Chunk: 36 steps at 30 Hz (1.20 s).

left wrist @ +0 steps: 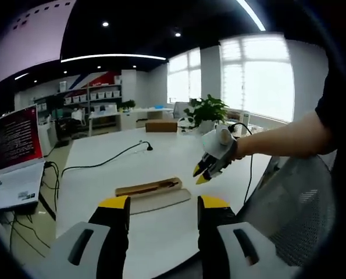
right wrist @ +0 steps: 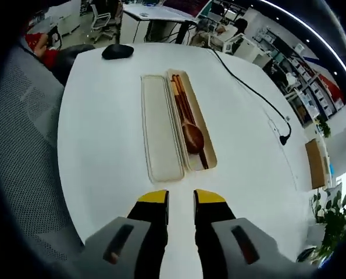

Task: Arrange the utensils inside the cutlery case until each visible utensil rests in its matching compartment.

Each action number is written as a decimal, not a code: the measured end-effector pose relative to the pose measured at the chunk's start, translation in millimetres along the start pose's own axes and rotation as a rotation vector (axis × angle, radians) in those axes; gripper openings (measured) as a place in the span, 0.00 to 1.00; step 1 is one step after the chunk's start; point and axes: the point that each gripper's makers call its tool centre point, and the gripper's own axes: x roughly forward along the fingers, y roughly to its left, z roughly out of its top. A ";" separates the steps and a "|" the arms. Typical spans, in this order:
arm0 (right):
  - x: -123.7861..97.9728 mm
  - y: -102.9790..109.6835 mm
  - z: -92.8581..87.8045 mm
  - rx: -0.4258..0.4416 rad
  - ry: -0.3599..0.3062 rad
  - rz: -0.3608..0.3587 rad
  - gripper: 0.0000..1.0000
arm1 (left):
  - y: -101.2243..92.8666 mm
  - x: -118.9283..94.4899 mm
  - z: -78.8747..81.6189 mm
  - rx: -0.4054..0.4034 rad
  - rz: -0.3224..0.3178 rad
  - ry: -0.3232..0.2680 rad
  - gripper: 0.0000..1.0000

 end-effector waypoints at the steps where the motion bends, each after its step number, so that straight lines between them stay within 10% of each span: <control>1: 2.3 5.1 -4.7 0.007 0.023 0.029 0.14 | -1.5 0.5 -0.9 0.008 -0.006 0.007 0.47; 36: 41.0 21.8 12.6 0.055 -0.126 0.070 0.46 | -9.6 2.9 -9.6 0.034 -0.024 0.066 0.47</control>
